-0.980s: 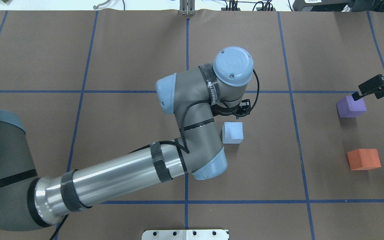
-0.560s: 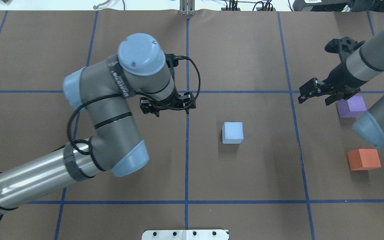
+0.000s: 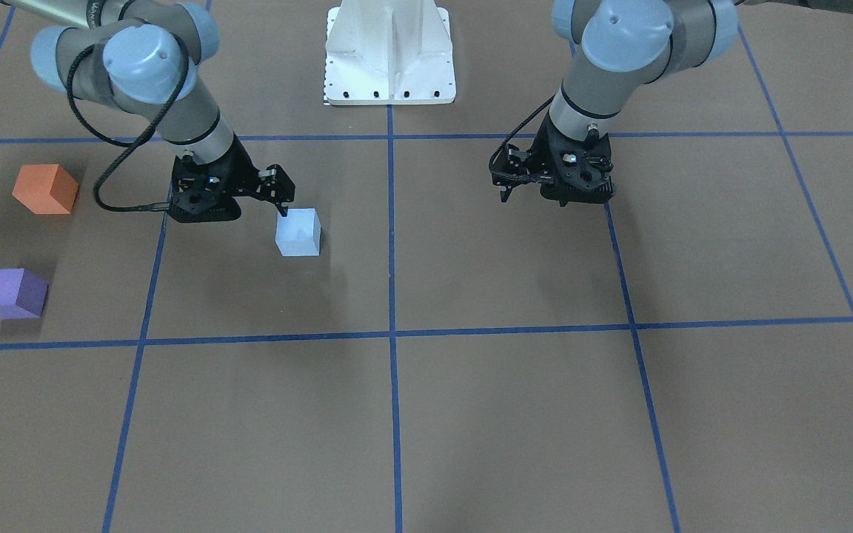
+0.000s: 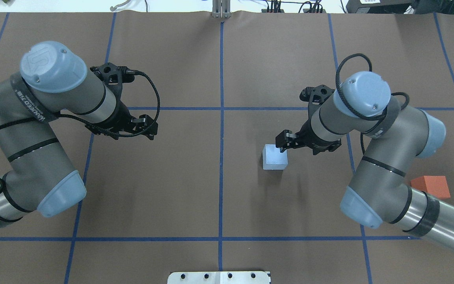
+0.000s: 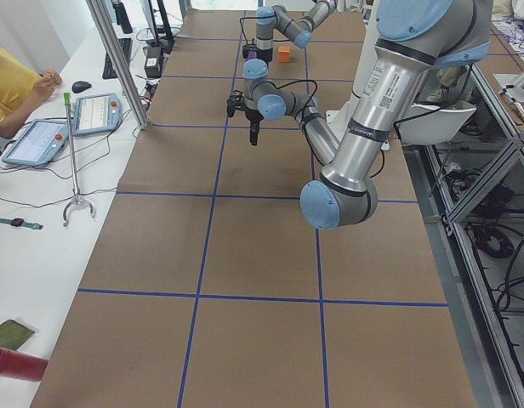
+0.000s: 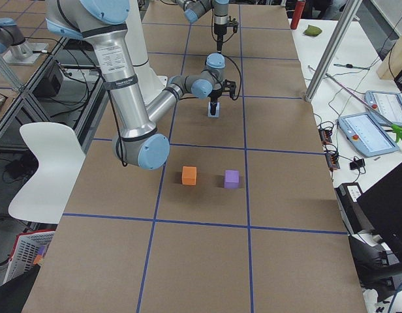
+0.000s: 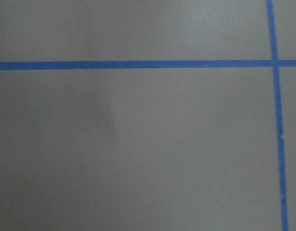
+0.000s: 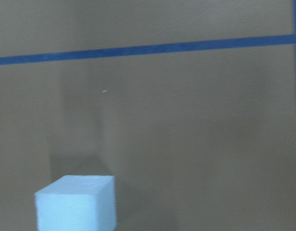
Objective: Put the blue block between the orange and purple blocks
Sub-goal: 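Lower the right gripper onto the light blue cube and grasp it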
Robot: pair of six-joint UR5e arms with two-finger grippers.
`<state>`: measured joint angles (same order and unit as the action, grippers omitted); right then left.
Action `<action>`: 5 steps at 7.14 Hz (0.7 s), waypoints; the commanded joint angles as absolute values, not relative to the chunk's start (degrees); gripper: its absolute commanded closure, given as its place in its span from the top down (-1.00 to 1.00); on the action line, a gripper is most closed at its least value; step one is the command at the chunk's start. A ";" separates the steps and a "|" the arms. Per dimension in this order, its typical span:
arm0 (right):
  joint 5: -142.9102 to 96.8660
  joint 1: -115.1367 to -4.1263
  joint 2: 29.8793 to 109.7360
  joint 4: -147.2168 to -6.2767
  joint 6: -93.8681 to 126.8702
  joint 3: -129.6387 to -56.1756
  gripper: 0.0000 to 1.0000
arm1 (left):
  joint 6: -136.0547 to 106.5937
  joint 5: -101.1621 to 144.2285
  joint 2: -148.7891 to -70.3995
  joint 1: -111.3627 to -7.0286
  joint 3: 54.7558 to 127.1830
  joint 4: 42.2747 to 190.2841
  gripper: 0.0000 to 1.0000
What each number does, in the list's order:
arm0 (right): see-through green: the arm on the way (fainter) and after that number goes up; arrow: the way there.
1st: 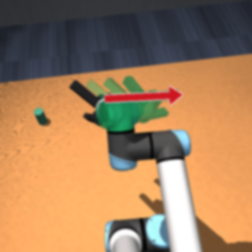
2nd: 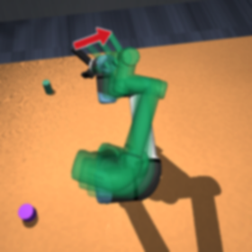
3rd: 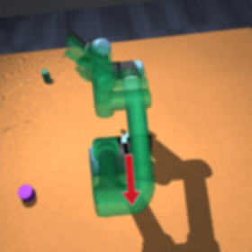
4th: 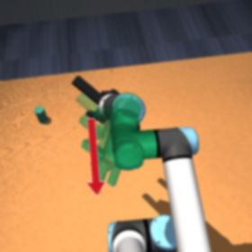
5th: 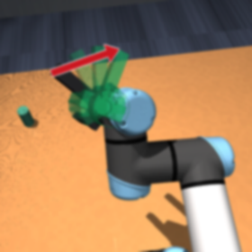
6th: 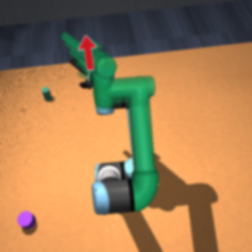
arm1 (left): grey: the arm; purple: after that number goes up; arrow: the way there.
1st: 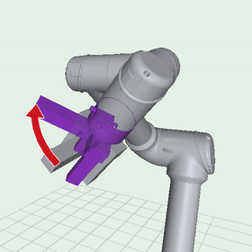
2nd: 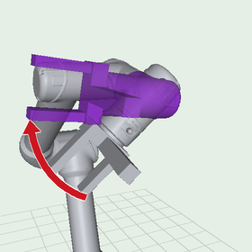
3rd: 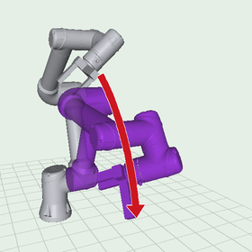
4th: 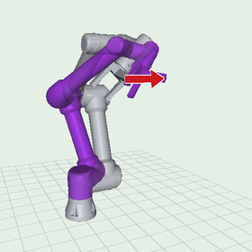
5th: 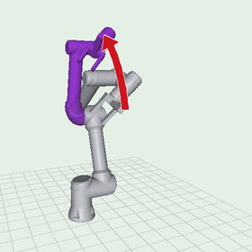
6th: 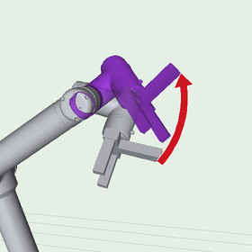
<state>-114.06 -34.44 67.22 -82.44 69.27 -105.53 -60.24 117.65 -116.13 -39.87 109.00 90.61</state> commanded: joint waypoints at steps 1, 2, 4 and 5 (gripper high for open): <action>-110.14 -31.47 65.04 -82.44 70.75 -103.46 1.00 | -60.03 117.60 -115.66 -39.90 108.64 90.88 0.99; -109.52 -30.94 65.04 -82.53 70.66 -103.36 1.00 | -60.12 117.51 -115.66 -39.90 108.55 90.88 0.99; -108.03 -30.41 64.52 -80.79 70.66 -101.35 1.00 | -60.29 117.42 -115.66 -39.73 108.11 91.05 0.99; -107.93 -30.41 64.42 -75.90 70.93 -98.29 1.00 | -60.29 117.42 -115.66 -39.64 108.02 91.05 0.99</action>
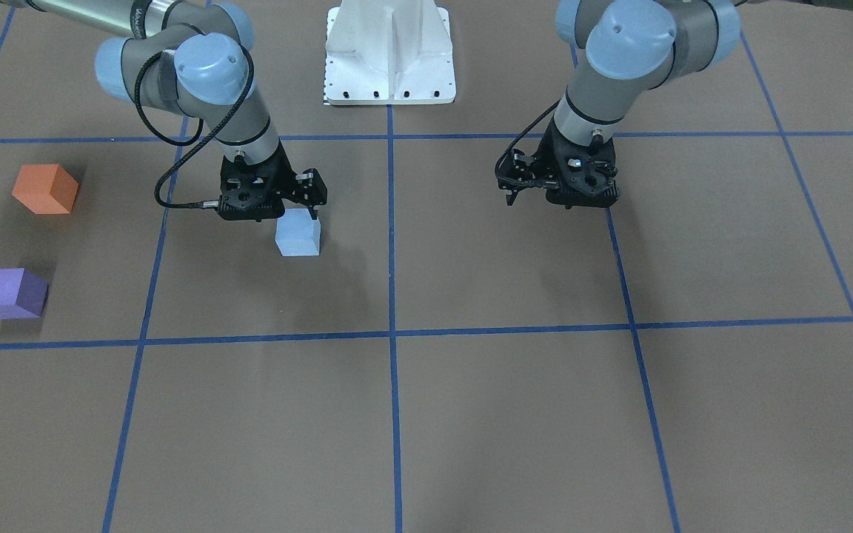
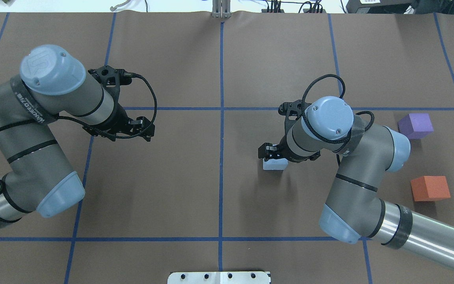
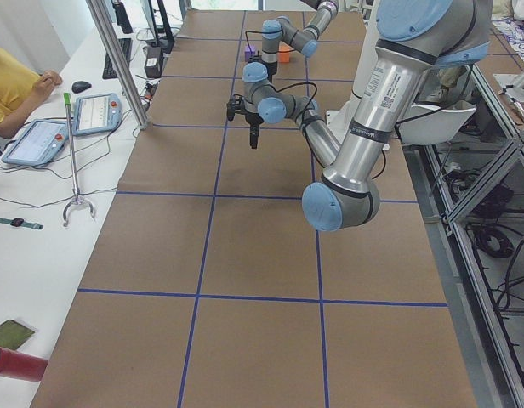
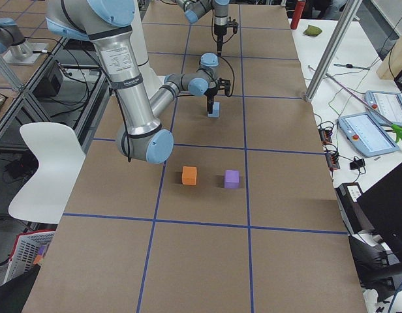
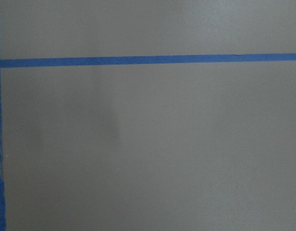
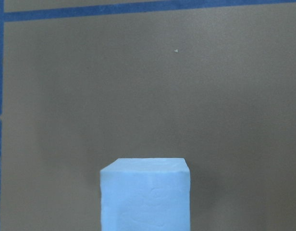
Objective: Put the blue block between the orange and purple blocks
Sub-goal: 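Lower the right gripper onto the light blue cube and grasp it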
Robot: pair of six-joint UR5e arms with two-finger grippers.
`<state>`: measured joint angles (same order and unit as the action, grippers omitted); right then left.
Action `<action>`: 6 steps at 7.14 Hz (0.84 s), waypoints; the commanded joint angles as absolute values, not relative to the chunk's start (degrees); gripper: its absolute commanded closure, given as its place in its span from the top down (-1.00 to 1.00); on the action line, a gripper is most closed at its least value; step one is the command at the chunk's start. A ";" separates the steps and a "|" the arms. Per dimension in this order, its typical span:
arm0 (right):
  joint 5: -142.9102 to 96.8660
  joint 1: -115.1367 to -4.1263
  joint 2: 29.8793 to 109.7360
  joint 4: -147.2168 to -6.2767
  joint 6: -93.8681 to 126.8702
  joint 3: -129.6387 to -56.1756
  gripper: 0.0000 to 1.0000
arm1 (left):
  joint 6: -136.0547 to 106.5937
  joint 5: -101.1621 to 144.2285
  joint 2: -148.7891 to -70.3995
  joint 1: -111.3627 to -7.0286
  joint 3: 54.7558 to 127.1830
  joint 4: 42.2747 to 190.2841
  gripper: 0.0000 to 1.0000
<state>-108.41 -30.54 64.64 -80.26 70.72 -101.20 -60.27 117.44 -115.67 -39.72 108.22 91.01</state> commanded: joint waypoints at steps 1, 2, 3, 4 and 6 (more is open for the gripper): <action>-107.93 -30.41 64.42 -73.41 71.71 -97.13 0.99 | -60.38 117.42 -115.75 -39.64 107.76 91.05 0.99; -107.93 -30.41 64.42 -73.21 72.59 -97.03 0.99 | -60.47 117.42 -115.75 -39.55 107.75 91.05 0.99; -107.93 -30.41 64.42 -73.21 72.60 -96.86 0.98 | -60.56 117.33 -115.75 -39.46 107.75 91.05 0.99; -107.93 -30.41 64.42 -73.13 72.51 -96.42 0.97 | -60.64 117.33 -115.75 -39.46 107.75 91.05 0.99; -107.84 -30.32 64.34 -73.13 72.51 -96.24 0.67 | -60.64 117.33 -115.75 -39.38 107.75 91.05 0.99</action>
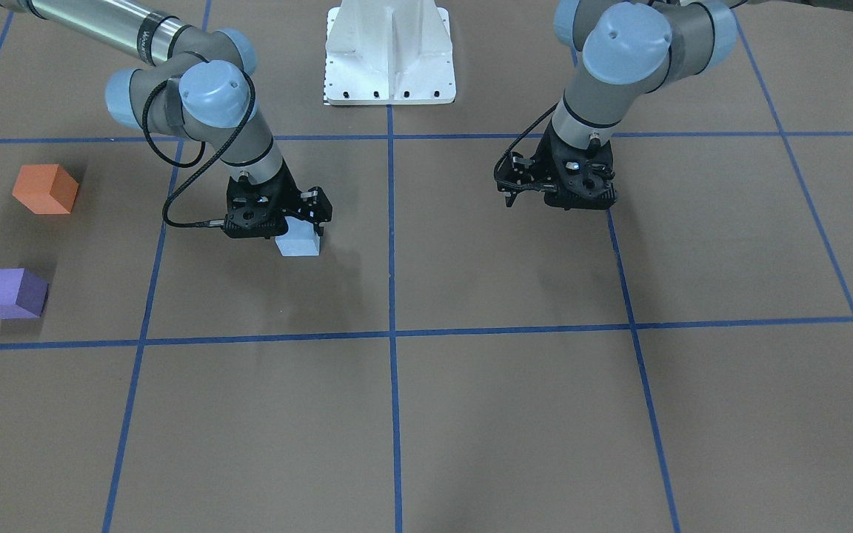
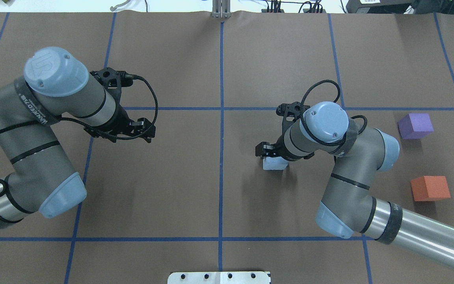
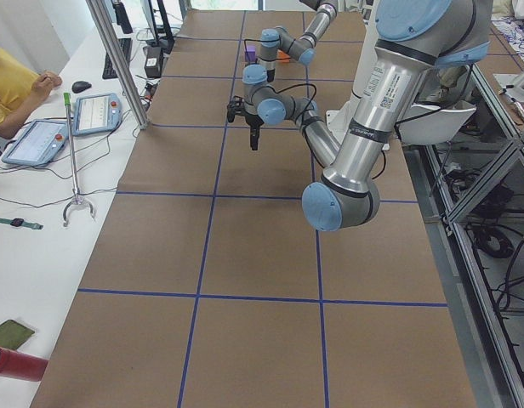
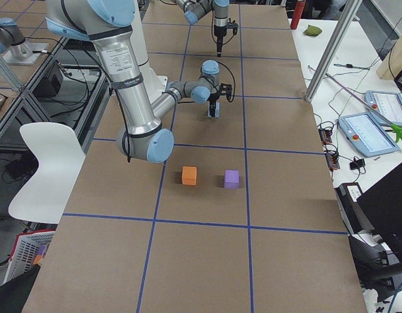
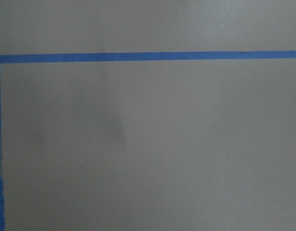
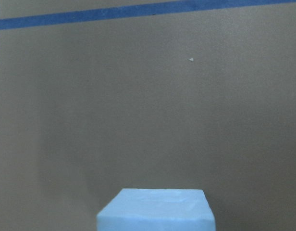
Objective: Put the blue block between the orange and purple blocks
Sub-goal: 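Lower the right gripper onto the light blue cube and grasp it, then lift and carry the light blue cube with the right gripper toward the purple cube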
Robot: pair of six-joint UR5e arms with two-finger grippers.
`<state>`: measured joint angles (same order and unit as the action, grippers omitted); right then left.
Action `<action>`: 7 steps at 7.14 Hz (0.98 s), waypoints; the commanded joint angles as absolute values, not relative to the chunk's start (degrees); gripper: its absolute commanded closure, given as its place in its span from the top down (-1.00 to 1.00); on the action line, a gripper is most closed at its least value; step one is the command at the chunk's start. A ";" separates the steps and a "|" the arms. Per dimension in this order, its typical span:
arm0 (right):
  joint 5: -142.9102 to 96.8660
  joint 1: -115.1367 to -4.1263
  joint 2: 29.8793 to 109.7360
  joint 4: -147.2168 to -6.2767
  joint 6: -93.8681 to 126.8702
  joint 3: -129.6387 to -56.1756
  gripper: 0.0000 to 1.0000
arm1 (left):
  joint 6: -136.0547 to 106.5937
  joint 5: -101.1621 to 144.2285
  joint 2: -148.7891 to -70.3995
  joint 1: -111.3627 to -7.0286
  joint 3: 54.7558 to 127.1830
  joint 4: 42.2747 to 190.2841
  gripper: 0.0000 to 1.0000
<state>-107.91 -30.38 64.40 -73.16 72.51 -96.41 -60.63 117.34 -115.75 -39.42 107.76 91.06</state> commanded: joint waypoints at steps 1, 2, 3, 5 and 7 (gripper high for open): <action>-107.84 -30.24 64.34 -73.13 72.60 -95.89 0.32 | -60.73 117.33 -115.75 -39.37 107.75 91.05 0.99; -107.84 -30.23 63.99 -73.13 72.77 -95.89 -0.48 | -60.73 117.33 -115.75 -39.37 107.75 91.05 0.99; -107.93 -30.32 63.55 -73.13 73.21 -96.50 -0.99 | -60.73 117.33 -115.84 -39.37 107.75 91.05 0.99; -110.20 -34.86 64.85 -73.65 73.13 -101.22 -1.00 | -60.91 117.25 -116.28 -39.37 107.84 91.05 0.99; -119.24 -44.42 75.61 -73.30 71.46 -106.76 -1.00 | -60.91 117.25 -116.28 -39.46 107.93 91.05 0.99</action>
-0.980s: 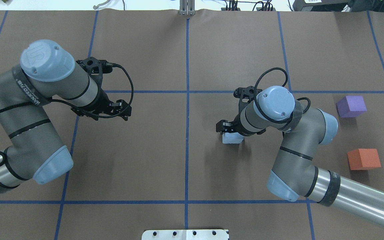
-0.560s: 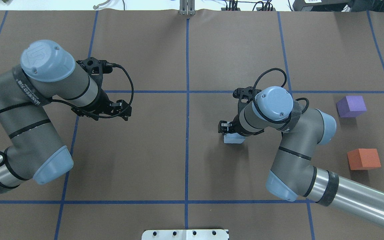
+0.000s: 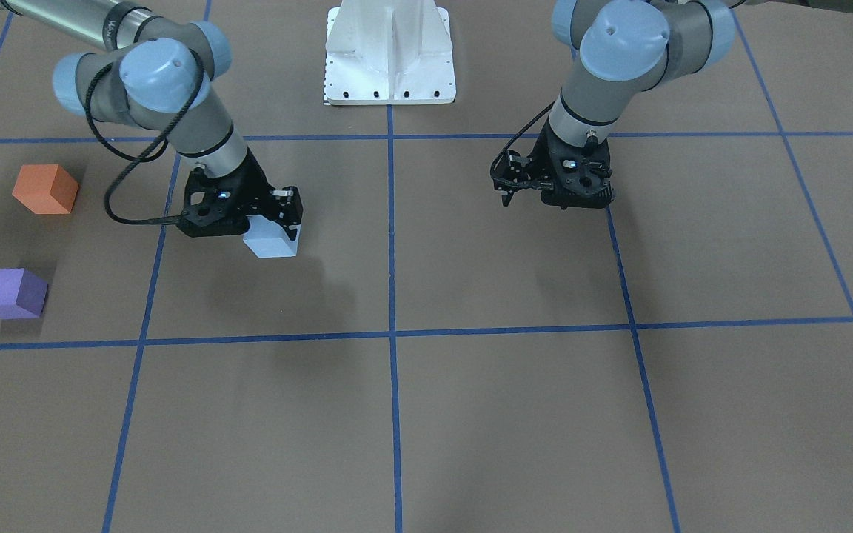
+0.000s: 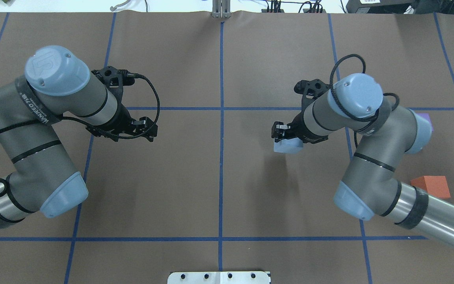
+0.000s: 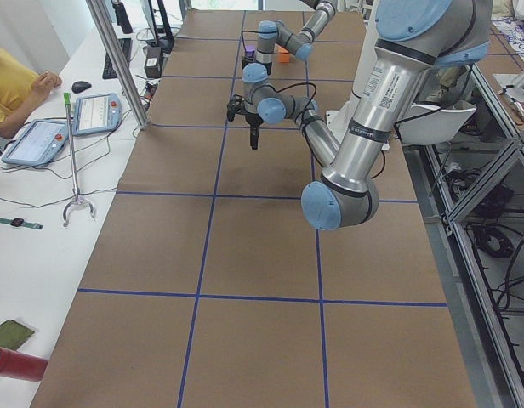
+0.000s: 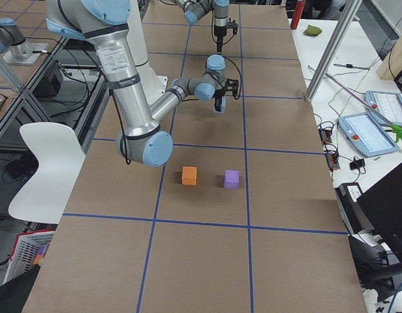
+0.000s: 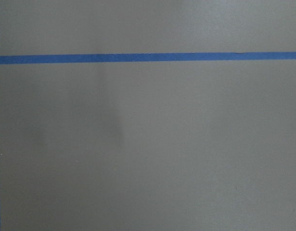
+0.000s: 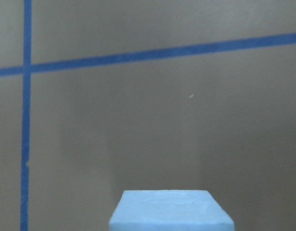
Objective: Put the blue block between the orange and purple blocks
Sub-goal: 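Lift and carry the light blue cube with the right gripper toward the purple cube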
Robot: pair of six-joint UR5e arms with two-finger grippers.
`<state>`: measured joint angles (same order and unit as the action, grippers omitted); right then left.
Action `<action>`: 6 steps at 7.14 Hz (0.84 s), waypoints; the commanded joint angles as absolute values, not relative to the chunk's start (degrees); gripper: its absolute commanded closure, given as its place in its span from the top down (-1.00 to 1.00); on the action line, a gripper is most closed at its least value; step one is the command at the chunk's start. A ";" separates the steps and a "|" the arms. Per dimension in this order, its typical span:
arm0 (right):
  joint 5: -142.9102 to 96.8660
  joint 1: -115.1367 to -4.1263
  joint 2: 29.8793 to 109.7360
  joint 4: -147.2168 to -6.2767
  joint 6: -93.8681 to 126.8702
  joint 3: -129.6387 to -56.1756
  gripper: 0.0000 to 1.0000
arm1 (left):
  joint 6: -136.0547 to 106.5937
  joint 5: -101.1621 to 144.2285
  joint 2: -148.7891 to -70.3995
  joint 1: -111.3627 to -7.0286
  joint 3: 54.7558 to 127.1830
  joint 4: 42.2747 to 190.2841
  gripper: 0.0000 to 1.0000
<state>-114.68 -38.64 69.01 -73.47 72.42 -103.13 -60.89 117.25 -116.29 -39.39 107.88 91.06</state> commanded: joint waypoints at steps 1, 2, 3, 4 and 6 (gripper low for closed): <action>-119.53 -47.60 80.20 -73.21 65.97 -107.74 -1.00 | -61.43 117.25 -116.28 -39.72 108.36 90.97 0.99; -119.71 -50.94 84.25 -73.21 60.35 -107.67 -1.00 | -63.35 117.25 -116.28 -39.64 108.63 91.05 0.99; -121.71 -55.24 88.20 -73.21 56.81 -107.84 -1.00 | -63.37 117.25 -116.28 -39.46 108.37 91.05 0.99; -125.73 -59.11 91.72 -73.30 49.99 -107.32 -1.00 | -63.37 117.25 -116.28 -39.38 108.28 91.05 1.00; -127.27 -60.82 94.13 -73.21 46.06 -106.10 -1.00 | -63.46 117.25 -116.37 -39.46 108.63 91.05 0.99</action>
